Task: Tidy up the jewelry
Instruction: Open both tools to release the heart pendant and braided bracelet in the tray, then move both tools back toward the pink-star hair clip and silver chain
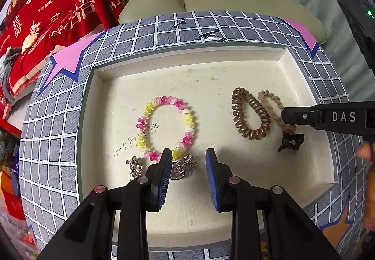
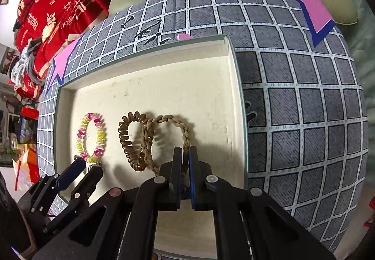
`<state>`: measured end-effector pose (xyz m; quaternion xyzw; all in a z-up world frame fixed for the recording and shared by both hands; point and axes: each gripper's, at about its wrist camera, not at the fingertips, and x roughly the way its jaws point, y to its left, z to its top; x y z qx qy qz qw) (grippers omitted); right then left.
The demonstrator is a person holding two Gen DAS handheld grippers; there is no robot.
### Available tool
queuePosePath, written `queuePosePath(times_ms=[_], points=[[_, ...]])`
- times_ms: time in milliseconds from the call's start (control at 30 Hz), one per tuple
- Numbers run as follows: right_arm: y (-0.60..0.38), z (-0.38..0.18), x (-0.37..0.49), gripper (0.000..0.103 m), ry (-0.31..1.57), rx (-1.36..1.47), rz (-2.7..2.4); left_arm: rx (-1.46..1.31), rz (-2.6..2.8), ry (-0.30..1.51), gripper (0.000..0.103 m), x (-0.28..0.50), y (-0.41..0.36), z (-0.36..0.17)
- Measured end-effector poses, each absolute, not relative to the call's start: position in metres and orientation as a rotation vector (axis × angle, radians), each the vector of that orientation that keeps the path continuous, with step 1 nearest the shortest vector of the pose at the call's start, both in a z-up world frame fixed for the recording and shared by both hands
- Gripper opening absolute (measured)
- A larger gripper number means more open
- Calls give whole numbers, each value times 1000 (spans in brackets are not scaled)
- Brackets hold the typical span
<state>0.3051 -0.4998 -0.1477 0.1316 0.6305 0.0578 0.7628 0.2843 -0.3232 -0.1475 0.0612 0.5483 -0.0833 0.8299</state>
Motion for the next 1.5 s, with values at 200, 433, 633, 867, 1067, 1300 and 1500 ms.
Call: queuePosePath(times_ms=[200, 433, 633, 867, 1067, 1300, 1500], points=[[-499, -144, 305, 27, 1359, 330, 140, 148, -174, 1154, 40, 284, -324, -144], [-502, -123, 298, 62, 1308, 358, 159, 168, -176, 1138, 40, 283, -325, -137], [-506, -115, 294, 62, 1295, 392, 143, 136, -176, 1144, 42, 284, -321, -133], [-512, -108, 288, 65, 1280, 390, 114, 139, -169, 1096, 94, 282, -316, -121], [-515, -103, 284, 80, 1277, 410, 113, 133, -150, 1073, 103, 279, -310, -113], [-511, -98, 275, 103, 1268, 419, 119, 140, -149, 1051, 103, 268, -305, -97], [-505, -93, 262, 103, 1245, 400, 121, 140, -154, 1037, 103, 252, -298, -86]])
